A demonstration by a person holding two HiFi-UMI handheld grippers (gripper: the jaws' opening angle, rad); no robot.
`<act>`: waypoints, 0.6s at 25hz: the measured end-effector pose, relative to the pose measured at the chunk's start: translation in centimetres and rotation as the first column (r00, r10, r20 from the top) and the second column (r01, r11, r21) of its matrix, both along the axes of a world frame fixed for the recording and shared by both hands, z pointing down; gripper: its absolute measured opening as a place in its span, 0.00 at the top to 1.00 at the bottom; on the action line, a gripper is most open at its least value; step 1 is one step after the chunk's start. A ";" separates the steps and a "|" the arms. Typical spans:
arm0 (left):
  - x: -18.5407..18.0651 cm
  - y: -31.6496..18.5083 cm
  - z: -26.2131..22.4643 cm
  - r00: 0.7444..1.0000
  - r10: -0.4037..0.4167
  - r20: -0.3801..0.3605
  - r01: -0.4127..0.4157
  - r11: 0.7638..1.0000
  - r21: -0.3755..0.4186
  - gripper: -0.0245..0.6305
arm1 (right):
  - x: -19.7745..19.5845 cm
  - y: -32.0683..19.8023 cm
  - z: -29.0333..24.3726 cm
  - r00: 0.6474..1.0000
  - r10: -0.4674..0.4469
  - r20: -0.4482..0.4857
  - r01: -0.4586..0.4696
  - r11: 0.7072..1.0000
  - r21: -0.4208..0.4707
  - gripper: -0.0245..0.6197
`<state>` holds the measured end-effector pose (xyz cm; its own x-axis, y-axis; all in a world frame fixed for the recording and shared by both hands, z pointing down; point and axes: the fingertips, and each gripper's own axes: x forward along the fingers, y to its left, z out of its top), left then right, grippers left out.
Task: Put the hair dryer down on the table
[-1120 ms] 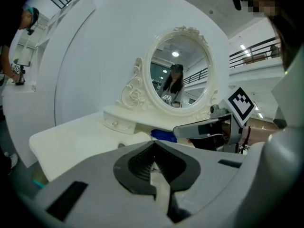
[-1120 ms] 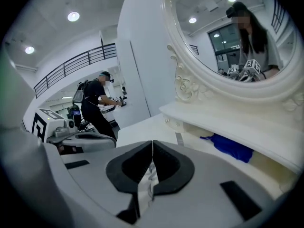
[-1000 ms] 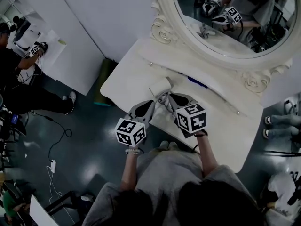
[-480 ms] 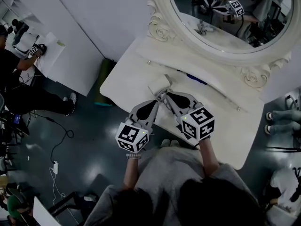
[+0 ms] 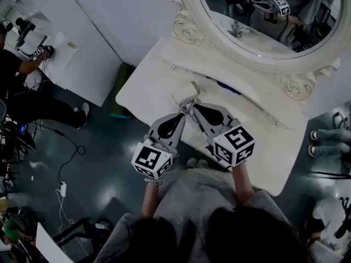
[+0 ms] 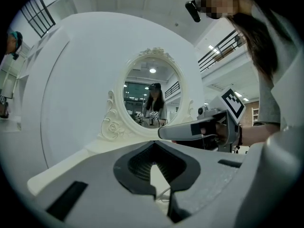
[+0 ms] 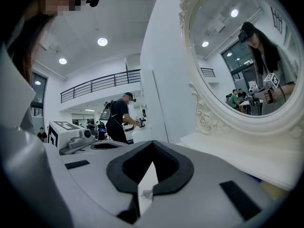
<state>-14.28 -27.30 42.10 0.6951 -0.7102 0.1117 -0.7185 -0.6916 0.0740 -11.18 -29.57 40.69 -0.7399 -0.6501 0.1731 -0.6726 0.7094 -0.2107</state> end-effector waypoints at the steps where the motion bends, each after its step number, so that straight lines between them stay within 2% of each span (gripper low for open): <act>1: 0.1 0.2 -0.2 1.000 0.000 0.000 0.000 1.000 0.005 0.96 | 0.0 0.1 -0.1 1.000 -0.002 -0.003 0.002 1.000 0.006 0.96; 15: 1.4 2.3 0.1 1.000 -0.020 0.003 0.020 1.000 0.019 0.96 | 1.3 1.8 0.6 1.000 -0.018 0.001 0.018 1.000 0.021 0.96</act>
<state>-12.91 -25.03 42.23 0.6803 -0.7261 0.1004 -0.7325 -0.6782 0.0587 -9.91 -27.76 41.33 -0.7517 -0.6401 0.1588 -0.6594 0.7257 -0.1963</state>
